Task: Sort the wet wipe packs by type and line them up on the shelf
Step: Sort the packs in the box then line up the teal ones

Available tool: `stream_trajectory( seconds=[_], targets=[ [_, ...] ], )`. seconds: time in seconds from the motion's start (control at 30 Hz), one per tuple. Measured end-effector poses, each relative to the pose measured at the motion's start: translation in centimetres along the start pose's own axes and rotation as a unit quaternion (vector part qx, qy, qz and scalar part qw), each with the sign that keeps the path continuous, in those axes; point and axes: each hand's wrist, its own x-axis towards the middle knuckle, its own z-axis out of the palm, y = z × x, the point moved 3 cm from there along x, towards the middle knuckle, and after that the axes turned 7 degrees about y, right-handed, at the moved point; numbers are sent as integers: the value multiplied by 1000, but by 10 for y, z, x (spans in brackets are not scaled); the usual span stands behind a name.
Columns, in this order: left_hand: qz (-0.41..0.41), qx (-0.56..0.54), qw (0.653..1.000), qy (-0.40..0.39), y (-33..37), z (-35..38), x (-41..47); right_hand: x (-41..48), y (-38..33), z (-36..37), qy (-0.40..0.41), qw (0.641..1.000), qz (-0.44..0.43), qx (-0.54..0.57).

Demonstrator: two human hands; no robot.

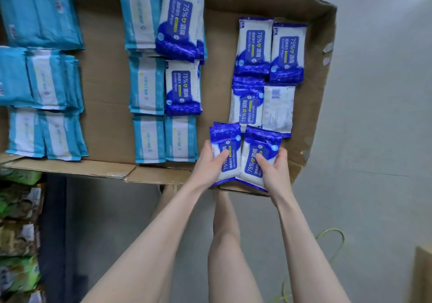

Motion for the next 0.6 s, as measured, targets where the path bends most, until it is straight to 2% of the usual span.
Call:
stream_trajectory(
  seconds=[0.17,0.27,0.33,0.47,0.6],
  targets=[
    [-1,-19,999,27,-4,41,11,34,1,-31,11,992,-67,-106],
    [22,111,992,58,-16,49,22,48,6,-33,19,969,-128,-210],
    [37,226,967,107,-22,54,23,53,11,-31,32,954,-141,-262],
    [78,240,949,189,-21,60,17,53,14,-28,63,910,-181,-367],
    [90,296,940,146,-24,61,10,48,18,-26,29,867,-206,-453]
  ],
)
